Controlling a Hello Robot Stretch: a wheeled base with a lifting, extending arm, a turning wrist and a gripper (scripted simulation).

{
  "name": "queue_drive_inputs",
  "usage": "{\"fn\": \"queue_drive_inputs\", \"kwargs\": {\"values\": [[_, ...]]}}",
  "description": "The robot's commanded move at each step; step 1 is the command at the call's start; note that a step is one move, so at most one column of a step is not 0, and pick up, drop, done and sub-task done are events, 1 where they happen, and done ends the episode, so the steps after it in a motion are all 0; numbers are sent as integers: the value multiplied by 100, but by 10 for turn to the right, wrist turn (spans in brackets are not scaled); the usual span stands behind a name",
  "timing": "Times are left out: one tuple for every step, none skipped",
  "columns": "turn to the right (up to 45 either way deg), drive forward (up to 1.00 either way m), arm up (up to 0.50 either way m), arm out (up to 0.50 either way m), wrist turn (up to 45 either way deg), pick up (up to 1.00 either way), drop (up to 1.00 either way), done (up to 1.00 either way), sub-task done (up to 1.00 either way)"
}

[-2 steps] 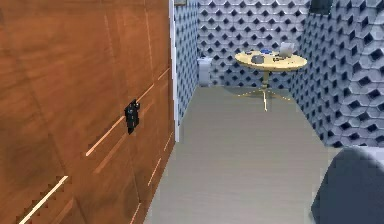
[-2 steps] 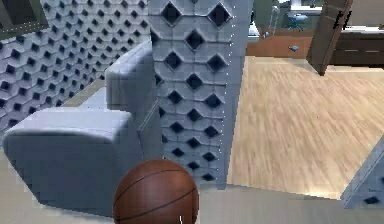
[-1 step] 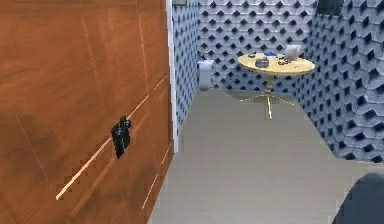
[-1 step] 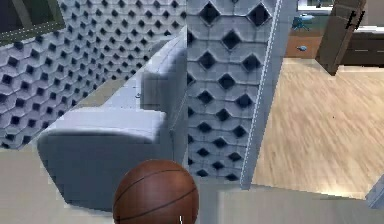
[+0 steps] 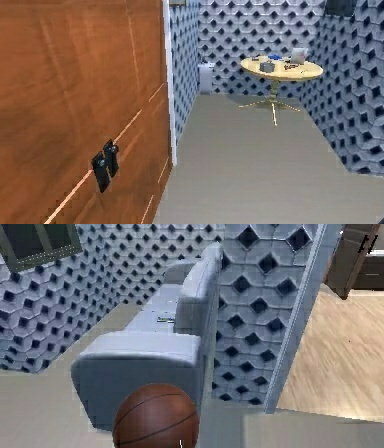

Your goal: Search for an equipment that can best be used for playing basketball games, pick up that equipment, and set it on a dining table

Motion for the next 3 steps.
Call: {"fn": "queue_drive_inputs", "kwargs": {"values": [[60,0,0,0,0,0,0,0,0],[0,100,0,0,0,0,0,0,0],[0,100,0,0,0,0,0,0,0]]}}
